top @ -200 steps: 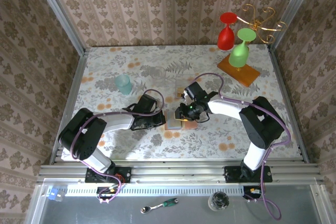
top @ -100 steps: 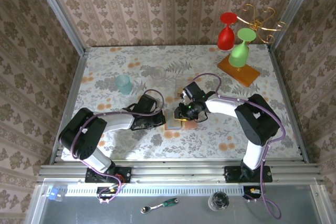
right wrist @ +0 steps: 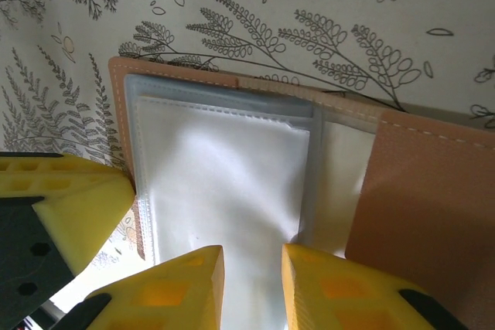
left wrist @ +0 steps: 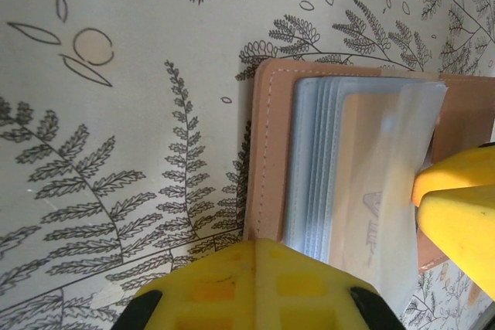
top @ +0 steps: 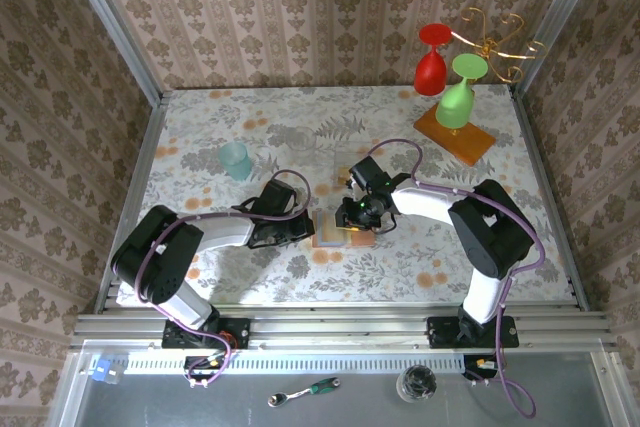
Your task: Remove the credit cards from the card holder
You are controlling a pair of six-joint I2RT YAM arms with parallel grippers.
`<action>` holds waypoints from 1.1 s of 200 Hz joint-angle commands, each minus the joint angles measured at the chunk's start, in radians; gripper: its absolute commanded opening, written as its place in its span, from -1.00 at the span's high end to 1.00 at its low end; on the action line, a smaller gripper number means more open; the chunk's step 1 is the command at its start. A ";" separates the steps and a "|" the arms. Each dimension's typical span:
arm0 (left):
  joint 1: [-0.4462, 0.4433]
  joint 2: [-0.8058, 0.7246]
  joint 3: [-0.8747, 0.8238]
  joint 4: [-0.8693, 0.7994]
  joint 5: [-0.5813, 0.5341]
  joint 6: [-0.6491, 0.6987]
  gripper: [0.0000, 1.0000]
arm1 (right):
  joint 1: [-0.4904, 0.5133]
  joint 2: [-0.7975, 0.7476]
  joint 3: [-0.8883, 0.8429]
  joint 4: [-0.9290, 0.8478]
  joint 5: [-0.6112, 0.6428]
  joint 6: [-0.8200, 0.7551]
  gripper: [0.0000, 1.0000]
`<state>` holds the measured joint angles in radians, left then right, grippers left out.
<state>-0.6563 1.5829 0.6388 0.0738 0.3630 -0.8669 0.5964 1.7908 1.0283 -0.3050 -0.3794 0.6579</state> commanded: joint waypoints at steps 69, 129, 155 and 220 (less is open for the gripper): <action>0.014 -0.097 -0.015 0.005 0.012 -0.004 0.95 | 0.005 -0.012 0.009 -0.013 0.005 -0.006 0.44; 0.008 -0.077 -0.007 0.122 0.084 -0.063 0.60 | 0.006 -0.014 0.003 -0.013 0.003 -0.008 0.44; -0.002 -0.037 -0.003 0.175 0.109 -0.087 0.54 | 0.005 -0.013 0.001 -0.011 0.004 -0.008 0.44; -0.018 0.029 0.001 0.260 0.130 -0.124 0.52 | 0.006 -0.015 -0.002 -0.008 -0.001 -0.009 0.44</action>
<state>-0.6674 1.5902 0.6262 0.2798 0.4679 -0.9657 0.5964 1.7905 1.0283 -0.3054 -0.3740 0.6582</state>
